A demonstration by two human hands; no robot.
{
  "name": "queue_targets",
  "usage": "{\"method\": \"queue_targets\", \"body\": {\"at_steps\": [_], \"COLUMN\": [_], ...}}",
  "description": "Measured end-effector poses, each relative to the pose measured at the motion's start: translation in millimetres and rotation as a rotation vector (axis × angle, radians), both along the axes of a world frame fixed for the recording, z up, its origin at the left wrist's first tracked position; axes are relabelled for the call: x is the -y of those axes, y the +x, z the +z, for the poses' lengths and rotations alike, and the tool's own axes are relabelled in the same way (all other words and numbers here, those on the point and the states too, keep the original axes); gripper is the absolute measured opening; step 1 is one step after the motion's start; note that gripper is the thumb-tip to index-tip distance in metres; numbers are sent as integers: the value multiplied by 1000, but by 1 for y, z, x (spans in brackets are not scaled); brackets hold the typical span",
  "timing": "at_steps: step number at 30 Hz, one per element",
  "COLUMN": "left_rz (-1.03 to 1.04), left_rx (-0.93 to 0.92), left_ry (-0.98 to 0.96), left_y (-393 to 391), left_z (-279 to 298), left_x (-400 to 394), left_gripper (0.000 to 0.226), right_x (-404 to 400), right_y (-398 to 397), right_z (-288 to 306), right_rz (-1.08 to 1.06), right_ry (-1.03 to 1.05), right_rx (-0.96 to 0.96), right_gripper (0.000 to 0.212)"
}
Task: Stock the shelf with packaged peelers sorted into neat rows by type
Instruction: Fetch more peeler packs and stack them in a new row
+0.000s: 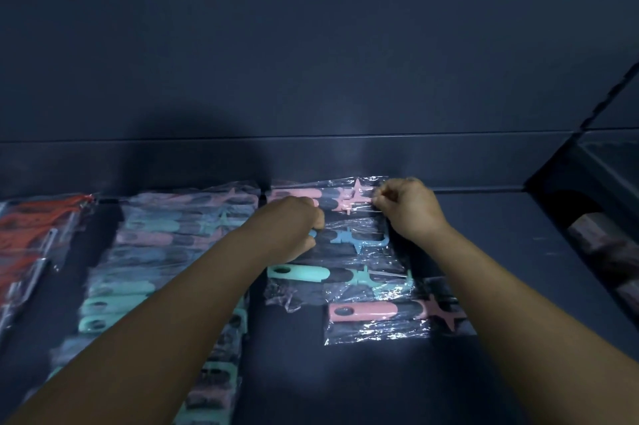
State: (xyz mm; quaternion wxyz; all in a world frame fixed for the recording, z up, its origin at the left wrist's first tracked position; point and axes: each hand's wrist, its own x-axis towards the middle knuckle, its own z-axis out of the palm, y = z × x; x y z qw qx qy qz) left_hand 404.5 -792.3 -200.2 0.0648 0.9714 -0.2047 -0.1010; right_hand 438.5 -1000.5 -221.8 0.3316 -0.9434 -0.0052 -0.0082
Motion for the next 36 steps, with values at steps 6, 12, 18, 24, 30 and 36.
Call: {"method": "queue_targets", "body": {"at_steps": [6, 12, 18, 24, 30, 36], "left_rz": [-49, 10, 95, 61, -25, -35], "left_rx": [67, -23, 124, 195, 49, -158], "left_ry": [58, -84, -43, -21, -115, 4], "left_y": [3, 13, 6, -1, -28, -53], "left_z": [2, 3, 0, -2, 14, 14], "left_x": [4, 16, 26, 22, 28, 31], "left_gripper": [20, 27, 26, 38, 39, 42], "right_x": [6, 21, 19, 9, 17, 26], "right_y": [3, -11, -24, -24, -41, -79], "right_z": [0, 16, 15, 5, 18, 28], "right_rz": [-39, -2, 120, 36, 52, 205], "right_ry": [110, 219, -43, -93, -93, -124], "right_rx": [-21, -33, -97, -17, 68, -13], "right_gripper": [9, 21, 20, 14, 24, 9]}}
